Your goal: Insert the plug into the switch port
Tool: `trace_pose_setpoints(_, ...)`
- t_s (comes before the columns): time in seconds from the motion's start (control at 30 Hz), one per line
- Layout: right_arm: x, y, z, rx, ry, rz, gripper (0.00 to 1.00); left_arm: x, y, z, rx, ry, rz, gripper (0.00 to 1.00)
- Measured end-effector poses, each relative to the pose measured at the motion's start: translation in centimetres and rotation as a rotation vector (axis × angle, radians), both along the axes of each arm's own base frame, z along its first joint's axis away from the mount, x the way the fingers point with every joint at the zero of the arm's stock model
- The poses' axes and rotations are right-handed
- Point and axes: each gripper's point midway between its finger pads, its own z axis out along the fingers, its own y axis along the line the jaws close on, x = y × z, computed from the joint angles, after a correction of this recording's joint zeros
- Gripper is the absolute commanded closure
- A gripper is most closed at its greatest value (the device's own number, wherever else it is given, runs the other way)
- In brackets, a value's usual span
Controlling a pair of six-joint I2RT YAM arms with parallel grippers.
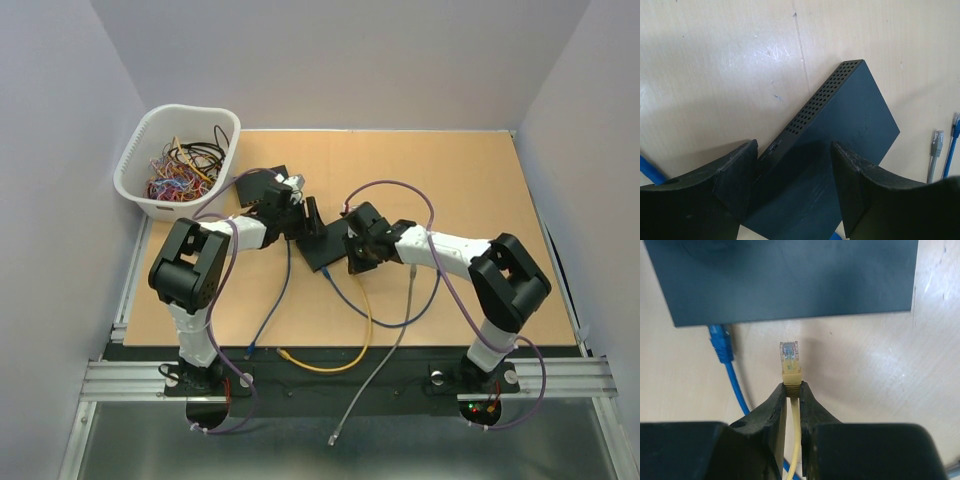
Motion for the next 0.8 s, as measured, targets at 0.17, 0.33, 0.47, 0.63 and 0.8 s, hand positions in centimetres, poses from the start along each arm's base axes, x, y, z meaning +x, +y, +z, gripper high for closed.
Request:
trace_pose_setpoints(0.17, 1.0, 1.1, 0.6, 0.003, -0.009, 0.010, 0.99, -0.8, 0.3, -0.1, -0.001, 0.006, 0.002, 0.29)
trace_pose_setpoints(0.33, 0.5, 1.5, -0.4, -0.031, 0.025, 0.031, 0.99, -1.5, 0.6, -0.1, -0.002, 0.010, 0.004, 0.29)
trace_pose_setpoints(0.47, -0.3, 1.7, -1.1, -0.060, 0.050, 0.050, 1.00, -1.7, 0.7, -0.1, -0.005, 0.013, 0.004, 0.29)
trace_pose_setpoints(0.63, -0.8, 1.4, -1.5, -0.083, 0.065, 0.054, 1.00, -1.7, 0.7, 0.0, -0.008, 0.013, 0.005, 0.29)
trace_pose_setpoints(0.8, 0.0, 1.7, -1.3, -0.098, 0.056, 0.045, 1.00, -2.0, 0.7, -0.1, -0.009, 0.015, 0.003, 0.30)
